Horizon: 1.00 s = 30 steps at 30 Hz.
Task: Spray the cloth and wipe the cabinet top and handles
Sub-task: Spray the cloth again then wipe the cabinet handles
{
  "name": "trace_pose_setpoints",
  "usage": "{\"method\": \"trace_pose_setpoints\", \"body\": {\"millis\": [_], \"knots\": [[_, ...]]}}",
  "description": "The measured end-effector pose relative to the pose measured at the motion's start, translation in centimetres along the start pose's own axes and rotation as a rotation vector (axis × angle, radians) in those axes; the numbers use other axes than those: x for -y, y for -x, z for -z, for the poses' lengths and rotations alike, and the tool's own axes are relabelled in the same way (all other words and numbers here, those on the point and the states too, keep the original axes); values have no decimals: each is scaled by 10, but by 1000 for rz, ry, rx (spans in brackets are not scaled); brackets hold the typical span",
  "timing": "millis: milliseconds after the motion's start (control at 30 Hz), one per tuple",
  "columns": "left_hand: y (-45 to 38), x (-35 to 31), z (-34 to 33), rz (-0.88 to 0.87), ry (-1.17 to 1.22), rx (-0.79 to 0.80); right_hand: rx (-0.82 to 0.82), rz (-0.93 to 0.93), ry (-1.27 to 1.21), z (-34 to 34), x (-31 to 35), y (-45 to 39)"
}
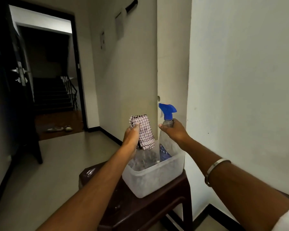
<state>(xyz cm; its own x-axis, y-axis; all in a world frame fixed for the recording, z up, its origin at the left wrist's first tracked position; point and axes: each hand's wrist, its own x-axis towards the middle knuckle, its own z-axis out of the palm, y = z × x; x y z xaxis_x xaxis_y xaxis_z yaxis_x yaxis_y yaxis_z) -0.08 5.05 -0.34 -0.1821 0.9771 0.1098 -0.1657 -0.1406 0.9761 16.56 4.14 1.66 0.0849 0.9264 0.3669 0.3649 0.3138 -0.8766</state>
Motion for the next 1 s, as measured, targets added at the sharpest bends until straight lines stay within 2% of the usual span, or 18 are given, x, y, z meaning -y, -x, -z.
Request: {"method": "trace_pose_setpoints", "body": {"millis": [100,233,433,533,633,833,1000], "knots": [[-8,8,4,28,-1,-32,-21,34,-6,-1,5,2],[-11,15,7,20,-21,-97,-179,158,-61,3,33,10],[-8,15,5,58,10,-97,-197,383,-267,22,106,24],[-4,11,5,68,23,-85,-193,436,-316,31,138,34],[1,6,1,89,48,-89,-96,349,-236,41,144,48],[18,-3,-8,131,128,-44,50,79,-45,43,95,89],[36,-9,-20,146,216,51,76,62,174,26,68,113]]}}
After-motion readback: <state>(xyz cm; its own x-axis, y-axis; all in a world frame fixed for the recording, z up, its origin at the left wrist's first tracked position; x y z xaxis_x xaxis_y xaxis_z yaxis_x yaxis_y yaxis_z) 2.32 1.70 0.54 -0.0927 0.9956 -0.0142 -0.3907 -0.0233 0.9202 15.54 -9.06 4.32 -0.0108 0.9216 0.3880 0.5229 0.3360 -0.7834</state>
